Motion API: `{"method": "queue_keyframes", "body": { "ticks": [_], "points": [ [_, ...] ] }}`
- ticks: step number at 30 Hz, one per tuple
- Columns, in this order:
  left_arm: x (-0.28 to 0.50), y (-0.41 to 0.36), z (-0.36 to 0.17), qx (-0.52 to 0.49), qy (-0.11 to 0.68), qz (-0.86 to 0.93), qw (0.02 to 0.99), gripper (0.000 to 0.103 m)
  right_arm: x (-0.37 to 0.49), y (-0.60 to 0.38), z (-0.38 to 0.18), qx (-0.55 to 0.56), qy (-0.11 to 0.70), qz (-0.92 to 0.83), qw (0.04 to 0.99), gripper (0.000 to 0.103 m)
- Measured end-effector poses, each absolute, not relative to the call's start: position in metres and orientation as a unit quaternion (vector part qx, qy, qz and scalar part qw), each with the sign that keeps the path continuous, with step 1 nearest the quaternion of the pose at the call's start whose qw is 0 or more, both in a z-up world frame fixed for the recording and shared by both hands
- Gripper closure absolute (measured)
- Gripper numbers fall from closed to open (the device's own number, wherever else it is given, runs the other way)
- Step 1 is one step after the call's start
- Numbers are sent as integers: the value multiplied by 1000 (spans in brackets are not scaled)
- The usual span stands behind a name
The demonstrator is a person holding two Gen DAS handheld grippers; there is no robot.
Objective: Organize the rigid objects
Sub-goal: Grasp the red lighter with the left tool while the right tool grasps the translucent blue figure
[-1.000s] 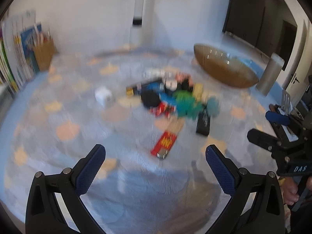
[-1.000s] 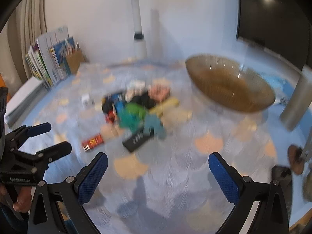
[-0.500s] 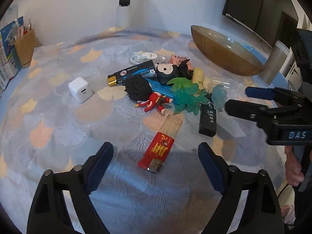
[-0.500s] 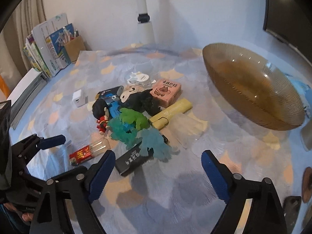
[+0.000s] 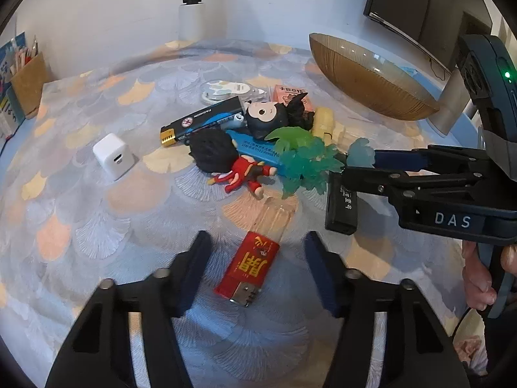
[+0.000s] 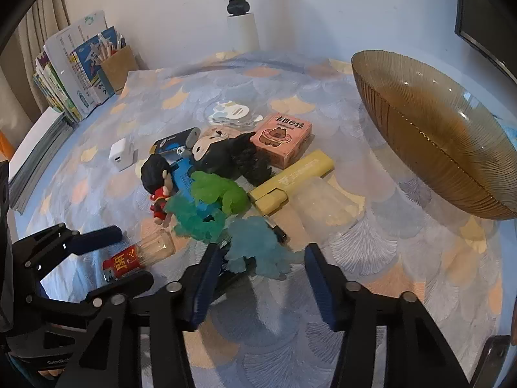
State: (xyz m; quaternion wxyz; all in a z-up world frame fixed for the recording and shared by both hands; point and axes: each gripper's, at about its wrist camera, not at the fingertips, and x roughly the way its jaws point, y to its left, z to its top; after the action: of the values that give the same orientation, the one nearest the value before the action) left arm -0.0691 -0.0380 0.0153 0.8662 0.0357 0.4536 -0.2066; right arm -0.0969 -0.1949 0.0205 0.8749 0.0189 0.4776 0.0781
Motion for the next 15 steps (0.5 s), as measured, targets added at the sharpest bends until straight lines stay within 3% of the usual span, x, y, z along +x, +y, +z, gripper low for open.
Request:
{"method": "queue_keyframes", "body": {
  "ticks": [2,4,15],
  "points": [
    [-68,-40,15,41,453,-203,867,73,-97,-197,21,22,476,81,876,56],
    [-69,-41,16,43,452,-204,868,79,-98,-199,20,23,474,82,877,56],
    [-79,-22,27,15,440,-185,878,83,-147,-205,40,26,456,104,884,57]
  ]
}}
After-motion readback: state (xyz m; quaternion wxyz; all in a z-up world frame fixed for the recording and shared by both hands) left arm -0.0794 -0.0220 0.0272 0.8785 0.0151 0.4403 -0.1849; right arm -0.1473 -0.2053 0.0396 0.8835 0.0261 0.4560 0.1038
